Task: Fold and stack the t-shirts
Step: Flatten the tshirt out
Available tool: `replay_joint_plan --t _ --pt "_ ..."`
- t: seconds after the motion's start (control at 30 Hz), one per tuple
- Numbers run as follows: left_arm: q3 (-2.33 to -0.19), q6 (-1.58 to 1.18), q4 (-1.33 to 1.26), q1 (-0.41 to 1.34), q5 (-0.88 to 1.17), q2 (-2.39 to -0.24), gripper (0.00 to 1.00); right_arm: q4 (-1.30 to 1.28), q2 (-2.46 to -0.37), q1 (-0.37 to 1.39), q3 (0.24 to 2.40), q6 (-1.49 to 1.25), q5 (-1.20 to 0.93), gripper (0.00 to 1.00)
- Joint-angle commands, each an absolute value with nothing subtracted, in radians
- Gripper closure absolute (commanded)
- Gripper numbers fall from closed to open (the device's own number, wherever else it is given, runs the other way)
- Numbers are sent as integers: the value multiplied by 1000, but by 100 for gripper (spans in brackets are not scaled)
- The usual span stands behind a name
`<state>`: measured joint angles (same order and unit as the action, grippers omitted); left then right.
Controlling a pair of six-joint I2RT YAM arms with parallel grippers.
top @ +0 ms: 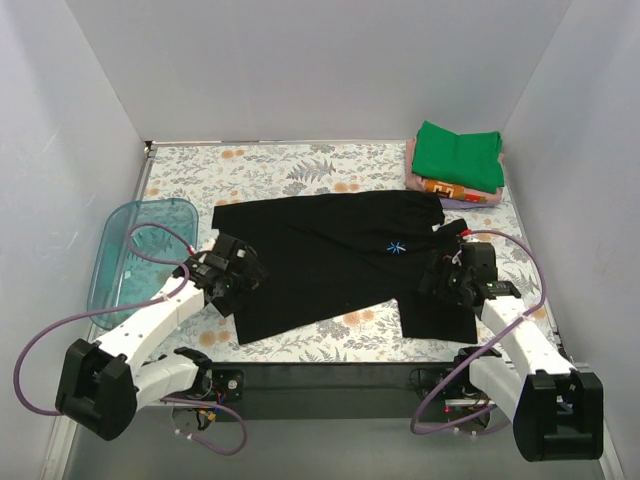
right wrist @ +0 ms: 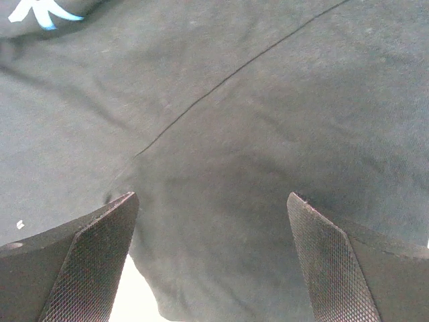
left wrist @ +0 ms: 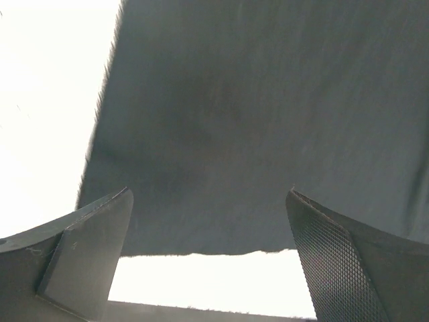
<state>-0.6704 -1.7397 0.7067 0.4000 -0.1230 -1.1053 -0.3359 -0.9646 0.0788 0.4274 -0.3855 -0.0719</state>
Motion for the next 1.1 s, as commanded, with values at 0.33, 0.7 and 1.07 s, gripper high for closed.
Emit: replay_joint_plan --t 0.33,0.7,1.07 --pt "-588 -2230 1121 724 -206 -1057 3 -460 -700 74 508 -454 60 1" --pt "-543 -2233 912 724 -232 -1170 16 -460 -753 71 497 -428 58 2" --pt "-508 -2258 862 723 -265 -1235 91 -479 -707 67 492 -428 92 2"
